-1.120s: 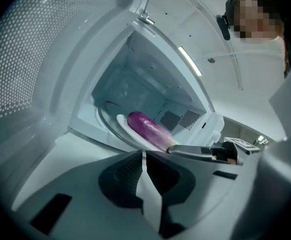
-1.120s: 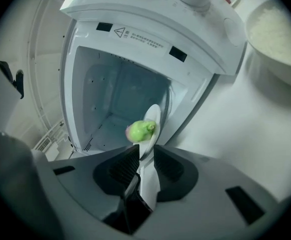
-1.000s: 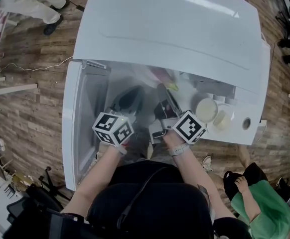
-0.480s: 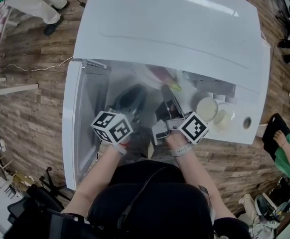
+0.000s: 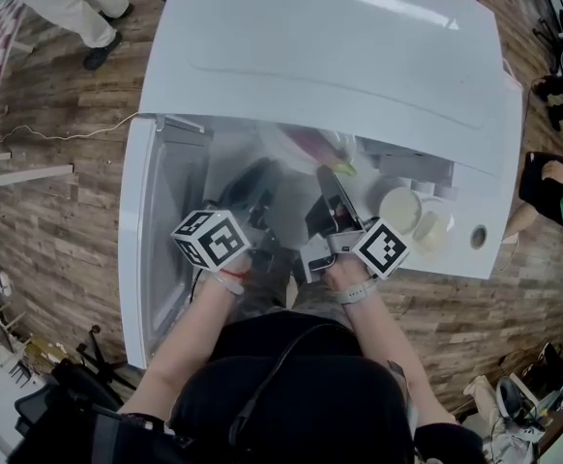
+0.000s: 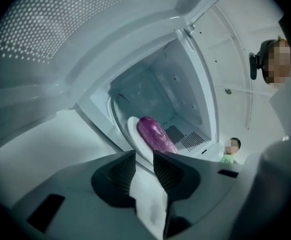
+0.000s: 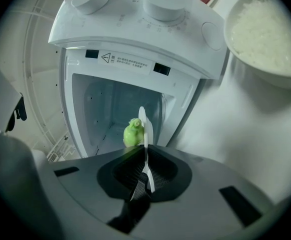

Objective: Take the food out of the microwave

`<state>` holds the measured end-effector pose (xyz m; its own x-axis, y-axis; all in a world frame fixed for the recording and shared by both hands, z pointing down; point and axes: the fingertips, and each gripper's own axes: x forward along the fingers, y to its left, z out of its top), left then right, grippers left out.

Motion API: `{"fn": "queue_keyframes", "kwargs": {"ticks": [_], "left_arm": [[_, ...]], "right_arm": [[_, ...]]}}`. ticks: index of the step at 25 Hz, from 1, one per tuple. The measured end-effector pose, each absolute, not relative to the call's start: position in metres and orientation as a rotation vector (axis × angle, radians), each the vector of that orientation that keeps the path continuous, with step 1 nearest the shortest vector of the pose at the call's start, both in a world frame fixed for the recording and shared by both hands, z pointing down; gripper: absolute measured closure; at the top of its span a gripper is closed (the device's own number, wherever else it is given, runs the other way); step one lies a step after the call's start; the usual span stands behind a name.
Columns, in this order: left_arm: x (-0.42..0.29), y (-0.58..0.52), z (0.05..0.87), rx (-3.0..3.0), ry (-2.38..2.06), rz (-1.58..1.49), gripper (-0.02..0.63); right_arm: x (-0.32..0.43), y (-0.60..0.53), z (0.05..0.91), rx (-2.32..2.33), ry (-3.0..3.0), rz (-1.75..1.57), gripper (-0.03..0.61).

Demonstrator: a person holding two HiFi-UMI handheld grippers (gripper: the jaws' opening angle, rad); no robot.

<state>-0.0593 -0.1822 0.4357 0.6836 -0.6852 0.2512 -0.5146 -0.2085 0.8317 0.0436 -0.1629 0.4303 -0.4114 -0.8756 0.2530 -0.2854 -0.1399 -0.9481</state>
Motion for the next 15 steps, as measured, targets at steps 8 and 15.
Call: {"fn": "queue_keyframes", "kwargs": {"ticks": [8, 15], "left_arm": [[-0.058, -0.186, 0.436, 1.8, -0.903, -0.272, 0.512], [-0.056, -0.187, 0.437, 1.772, -0.884, -0.291, 0.512]], "right_arm": [[0.047, -0.158, 0.431, -1.252, 1.568, -1.638, 0.545], [0.051, -0.149, 0.433, -1.212, 1.539, -1.672, 0.546]]}}
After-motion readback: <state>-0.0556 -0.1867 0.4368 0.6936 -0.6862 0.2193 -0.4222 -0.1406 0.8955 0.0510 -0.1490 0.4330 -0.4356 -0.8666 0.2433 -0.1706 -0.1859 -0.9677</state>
